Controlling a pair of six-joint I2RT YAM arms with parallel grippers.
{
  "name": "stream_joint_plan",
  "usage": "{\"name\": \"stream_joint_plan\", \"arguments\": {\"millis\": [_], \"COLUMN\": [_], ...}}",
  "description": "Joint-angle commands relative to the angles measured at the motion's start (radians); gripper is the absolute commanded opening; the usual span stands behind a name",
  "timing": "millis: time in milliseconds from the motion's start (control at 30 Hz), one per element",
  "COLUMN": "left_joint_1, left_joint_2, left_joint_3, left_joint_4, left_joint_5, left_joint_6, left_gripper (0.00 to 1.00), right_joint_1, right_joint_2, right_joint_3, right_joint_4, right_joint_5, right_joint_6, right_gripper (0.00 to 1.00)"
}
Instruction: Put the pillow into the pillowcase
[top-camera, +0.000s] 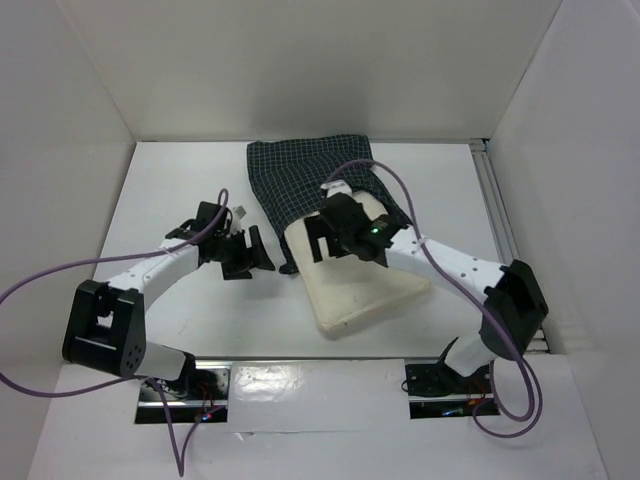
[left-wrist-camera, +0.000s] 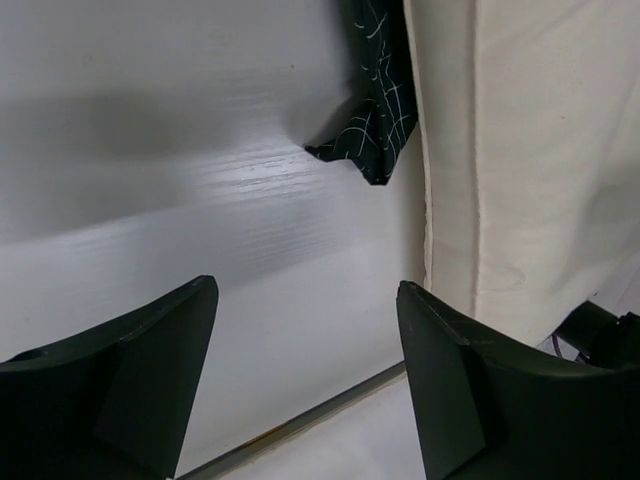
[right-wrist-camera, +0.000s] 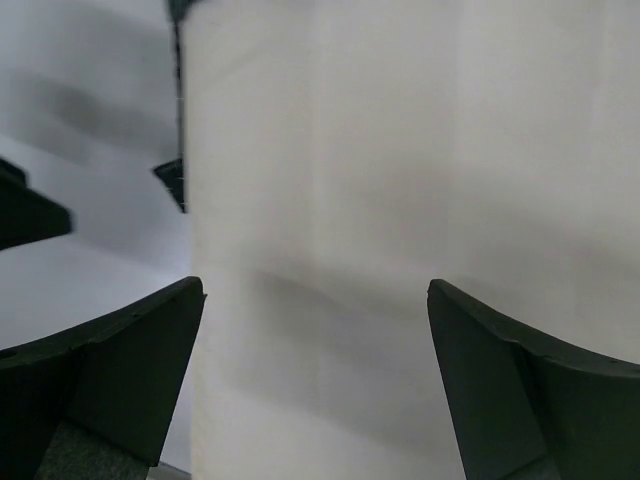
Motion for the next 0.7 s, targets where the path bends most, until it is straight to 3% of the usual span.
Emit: {"name": "stream_joint_plan", "arguments": {"millis": [0, 100, 233, 267, 300, 333, 533, 667], "left_joint_1": [-0.024, -0.052, -0.052, -0.052, -0.052, -0.052, -0.186, -0.245], "left_joint_2": [0.019, 0.029, -0.013, -0.026, -0.052, -0.063, -0.076, -0.076], "left_joint_3": [-0.009, -0.033, -0.072, -0.072, -0.081, -0.092, -0.069, -0.09], "left_joint_4": [0.104, 0.115, 0.118, 0.109, 0.109, 0.109, 0.161, 0.299], "left_joint_5": [-0.023, -0.077, -0.161, -0.178, -0.178, -0.192, -0.282, -0.291], "left_joint_6": [-0.021, -0.045, -0.058, -0.044, -0.03, -0.03, -0.053, -0.029], "left_gripper": [0.85, 0.83, 0.76, 0.76, 0.79, 0.81, 0.92, 0.96], "right_joint_1": [0.079, 0.109, 0.099, 0.088, 0.088, 0.068, -0.059, -0.107], "right_joint_2": [0.11, 0.225, 0.388, 0.388, 0.361, 0.289, 0.14, 0.075], "right_joint_3": [0.111, 0.134, 0.169, 0.169, 0.169, 0.151, 0.218, 0.228], "right_joint_4": [0.005, 0.055, 0.086, 0.076, 0.097, 0.117, 0.053, 0.02], "right_joint_5": [0.057, -0.001, 0.054, 0.031, -0.002, -0.062, -0.315, -0.394], "right_joint_6": [-0.043, -0.066, -0.066, -0.066, -0.084, -0.095, -0.194, -0.213], "right_gripper": [1.0, 1.0, 0.99, 0.54, 0.21, 0.0, 0.0, 0.0]}}
